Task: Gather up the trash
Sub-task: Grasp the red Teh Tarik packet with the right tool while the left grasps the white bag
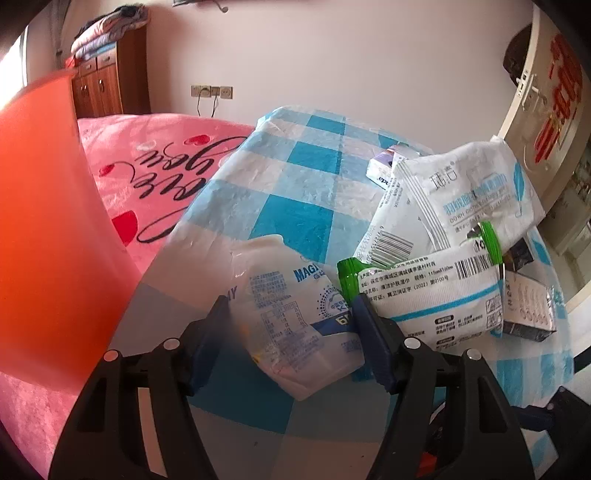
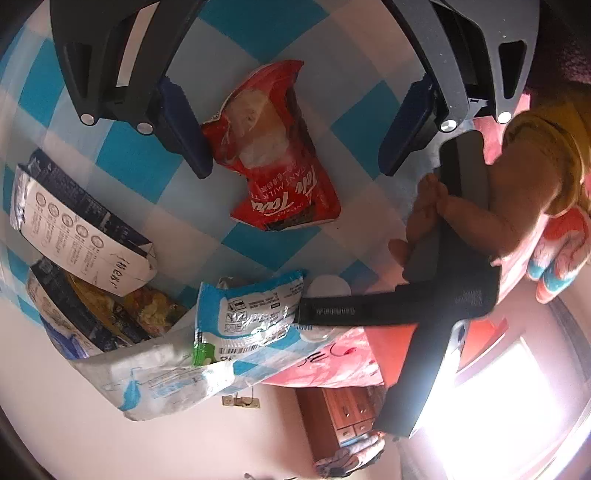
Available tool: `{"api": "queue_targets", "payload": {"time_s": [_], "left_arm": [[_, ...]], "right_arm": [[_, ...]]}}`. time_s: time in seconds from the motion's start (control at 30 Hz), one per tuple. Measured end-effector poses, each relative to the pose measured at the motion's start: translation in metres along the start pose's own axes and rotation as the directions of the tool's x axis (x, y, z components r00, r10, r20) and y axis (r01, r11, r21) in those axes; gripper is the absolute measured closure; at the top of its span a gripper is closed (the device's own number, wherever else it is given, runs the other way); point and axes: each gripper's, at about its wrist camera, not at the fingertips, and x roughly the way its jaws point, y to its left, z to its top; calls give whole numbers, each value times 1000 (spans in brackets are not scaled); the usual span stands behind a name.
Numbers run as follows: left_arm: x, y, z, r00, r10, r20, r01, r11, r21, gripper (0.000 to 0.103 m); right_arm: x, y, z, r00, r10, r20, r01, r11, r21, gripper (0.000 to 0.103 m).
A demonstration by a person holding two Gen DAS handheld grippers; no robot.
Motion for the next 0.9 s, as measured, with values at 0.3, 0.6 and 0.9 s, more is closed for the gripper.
{"api": "queue_targets", "payload": {"time_s": [0.3, 0.6, 0.9], "left_arm": [[-8, 2, -6, 1000, -1, 12, 1, 1000, 9, 35], [-29, 11, -14, 997, -58, 41, 58, 998, 13, 35], [-59, 17, -22, 990, -121, 74, 119, 993, 24, 35]], "right_arm": [[13, 4, 8, 991, -133, 14, 134, 989, -64, 13], [21, 1, 1, 982, -190, 11, 190, 982, -21, 31], [4, -2, -16, 980, -197, 36, 196, 980, 48, 53]]}}
